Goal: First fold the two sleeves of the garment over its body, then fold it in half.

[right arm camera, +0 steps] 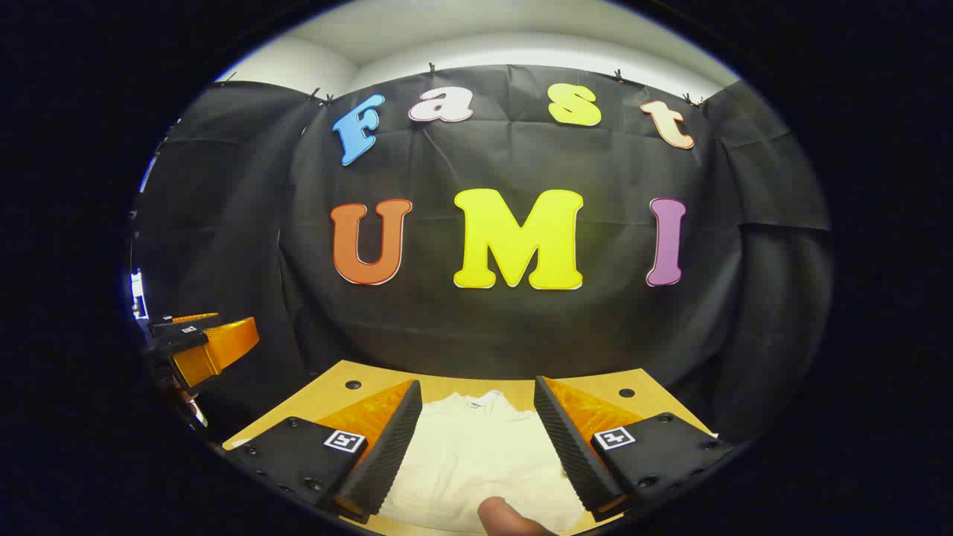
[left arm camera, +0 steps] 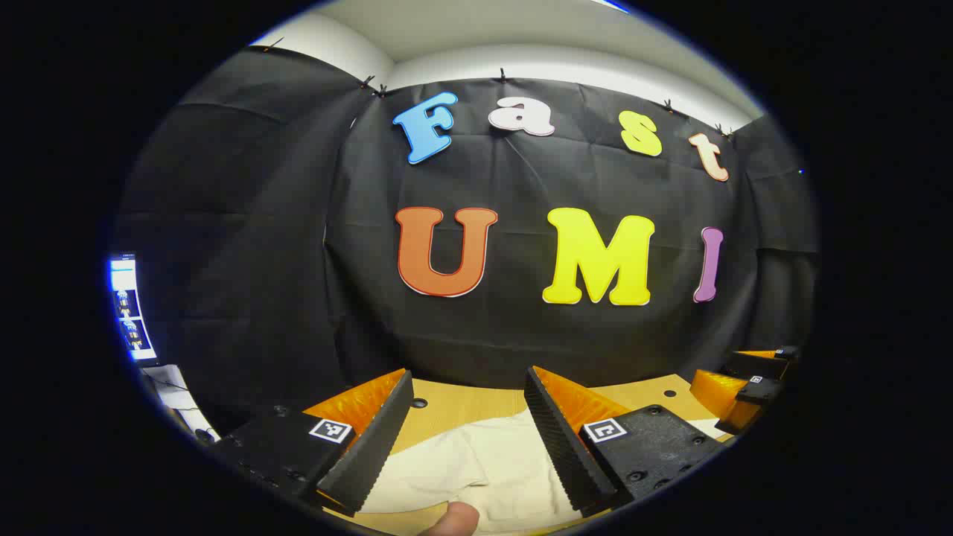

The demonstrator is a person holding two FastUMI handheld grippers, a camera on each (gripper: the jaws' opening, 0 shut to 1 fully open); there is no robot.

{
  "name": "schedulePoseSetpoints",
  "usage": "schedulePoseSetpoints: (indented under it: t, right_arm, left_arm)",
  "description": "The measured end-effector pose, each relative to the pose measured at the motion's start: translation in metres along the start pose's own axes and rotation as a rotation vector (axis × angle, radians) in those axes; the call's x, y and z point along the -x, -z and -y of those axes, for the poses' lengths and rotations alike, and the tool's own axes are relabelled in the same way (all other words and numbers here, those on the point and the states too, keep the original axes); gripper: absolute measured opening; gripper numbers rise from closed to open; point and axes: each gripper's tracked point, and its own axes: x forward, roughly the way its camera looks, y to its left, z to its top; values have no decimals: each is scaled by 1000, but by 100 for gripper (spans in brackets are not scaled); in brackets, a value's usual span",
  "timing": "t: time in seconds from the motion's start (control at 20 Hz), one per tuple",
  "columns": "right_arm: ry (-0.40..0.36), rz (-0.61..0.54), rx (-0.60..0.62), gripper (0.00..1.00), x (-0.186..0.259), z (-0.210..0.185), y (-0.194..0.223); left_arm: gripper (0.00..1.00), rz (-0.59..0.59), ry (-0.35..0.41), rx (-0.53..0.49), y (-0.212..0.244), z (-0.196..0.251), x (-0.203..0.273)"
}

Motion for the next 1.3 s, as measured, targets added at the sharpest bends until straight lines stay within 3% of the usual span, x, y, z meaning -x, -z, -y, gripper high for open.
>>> schedulePoseSetpoints:
  t: [0.45, 0.9, 0.95, 1.0, 1.3]
  right_arm:
    - [-32, -29, 10, 95, 6, 4, 15]
    - [34, -31, -5, 95, 3, 44, 17]
    - [34, -28, -7, 95, 2, 47, 17]
    - [42, -25, -5, 95, 2, 53, 17]
    - [131, -3, 23, 94, -16, 126, 16]
  left_arm:
    - [97, -30, 15, 9, 16, 9, -3]
    - [97, -53, 40, -18, 28, 29, -8]
    - [88, -55, 42, -25, 30, 32, -9]
    - [97, -58, 50, -30, 31, 38, -11]
    - [97, -80, 89, -56, 39, 78, -24]
